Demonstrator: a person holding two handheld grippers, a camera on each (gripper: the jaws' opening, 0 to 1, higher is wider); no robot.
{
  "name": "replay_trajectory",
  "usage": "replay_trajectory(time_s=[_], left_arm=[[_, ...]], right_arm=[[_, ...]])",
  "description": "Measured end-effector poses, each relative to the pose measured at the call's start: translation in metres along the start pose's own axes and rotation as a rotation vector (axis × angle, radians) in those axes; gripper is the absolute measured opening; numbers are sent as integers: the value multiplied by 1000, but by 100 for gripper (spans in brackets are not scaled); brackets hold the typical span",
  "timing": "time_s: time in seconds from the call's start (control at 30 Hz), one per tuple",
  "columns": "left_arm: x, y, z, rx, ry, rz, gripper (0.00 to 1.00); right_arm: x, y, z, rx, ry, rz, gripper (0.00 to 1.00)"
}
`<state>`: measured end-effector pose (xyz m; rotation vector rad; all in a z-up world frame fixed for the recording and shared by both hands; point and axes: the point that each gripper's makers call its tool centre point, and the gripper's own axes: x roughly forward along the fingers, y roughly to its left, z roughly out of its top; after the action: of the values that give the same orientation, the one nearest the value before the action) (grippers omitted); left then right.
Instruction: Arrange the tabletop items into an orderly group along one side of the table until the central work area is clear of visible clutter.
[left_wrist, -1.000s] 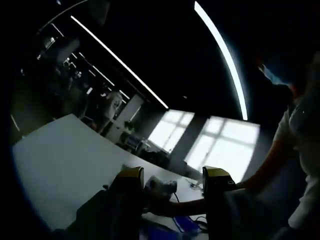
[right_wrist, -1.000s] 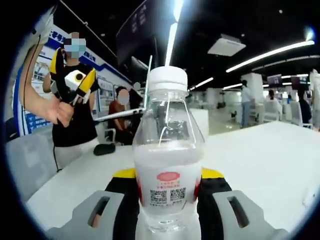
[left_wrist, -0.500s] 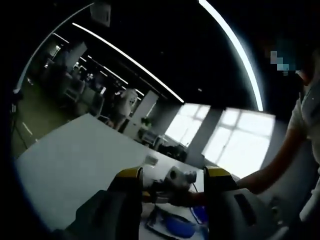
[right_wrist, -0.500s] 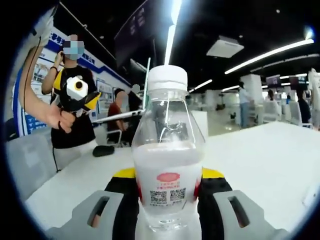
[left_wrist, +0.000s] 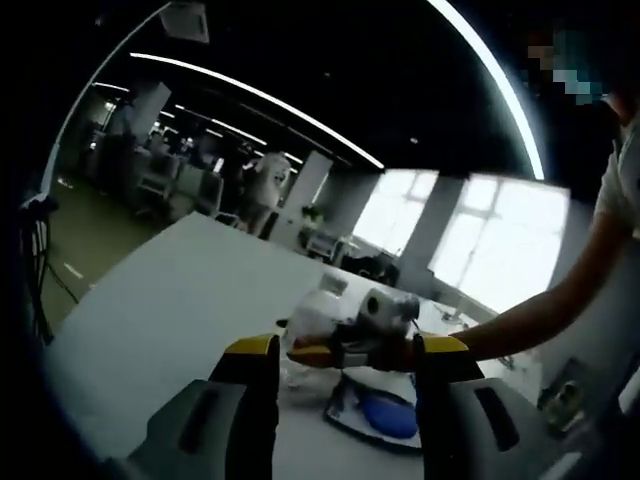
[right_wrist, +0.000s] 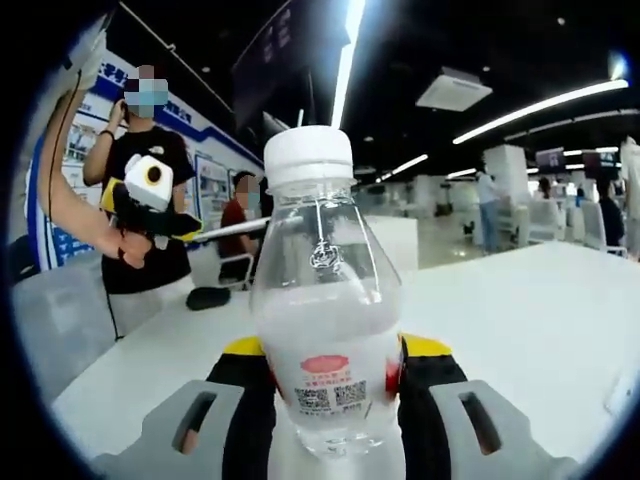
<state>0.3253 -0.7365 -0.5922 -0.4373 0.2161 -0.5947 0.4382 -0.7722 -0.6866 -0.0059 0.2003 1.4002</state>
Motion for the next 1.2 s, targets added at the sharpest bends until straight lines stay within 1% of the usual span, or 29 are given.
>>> replay_trajectory(time_s=[0.1,0.13,0.2,0.27,0.37,0.53,0.57,0.6,0.67,0.73,0.83,0.93,1.07,1.13,1.17,1.2], left_arm=[[0,2,-2,0,11,6,54],[0,3,-5,5,26,13,54],[1,4,-9,21,50,15,55],[1,3,-10,19,54,12,55],[1,4,-11,7,57,16,55],[1,5,-18,9,86,22,57],[1,2,-21,-23,94,-1,58],[1,0,-24,-50,103,-10,59],[0,3,-25,-47,103,7,59],[-2,4,-26,-50,107,20,60],[-4,5,-26,-61,108,31,60],[-5,4,-28,-75,117,30,60],[-6,3,-32,-68,139,36,60],[-5,1,-34,-66,149,25,59],[-5,1,-35,-82,154,17,59],[-5,2,-36,-81,162,21,59]], right_arm=[[0,-2,0,14,-3,-10,48],[0,-3,0,19,-2,-15,50],[-1,-6,1,29,-4,-29,57],[-2,-9,3,35,-11,-47,64],[-4,-11,4,40,-9,-59,70],[-11,-11,0,39,14,-73,74],[-12,-10,-2,31,25,-76,75],[-15,-8,-3,24,36,-79,75],[-19,-5,-1,23,38,-80,76],[-27,-2,0,20,45,-84,77],[-42,-1,4,24,44,-112,79],[-55,3,7,17,49,-126,79],[-81,8,15,12,49,-161,79],[-93,10,20,6,47,-177,79],[-99,10,23,4,48,-187,79],[-104,11,25,3,52,-192,79]])
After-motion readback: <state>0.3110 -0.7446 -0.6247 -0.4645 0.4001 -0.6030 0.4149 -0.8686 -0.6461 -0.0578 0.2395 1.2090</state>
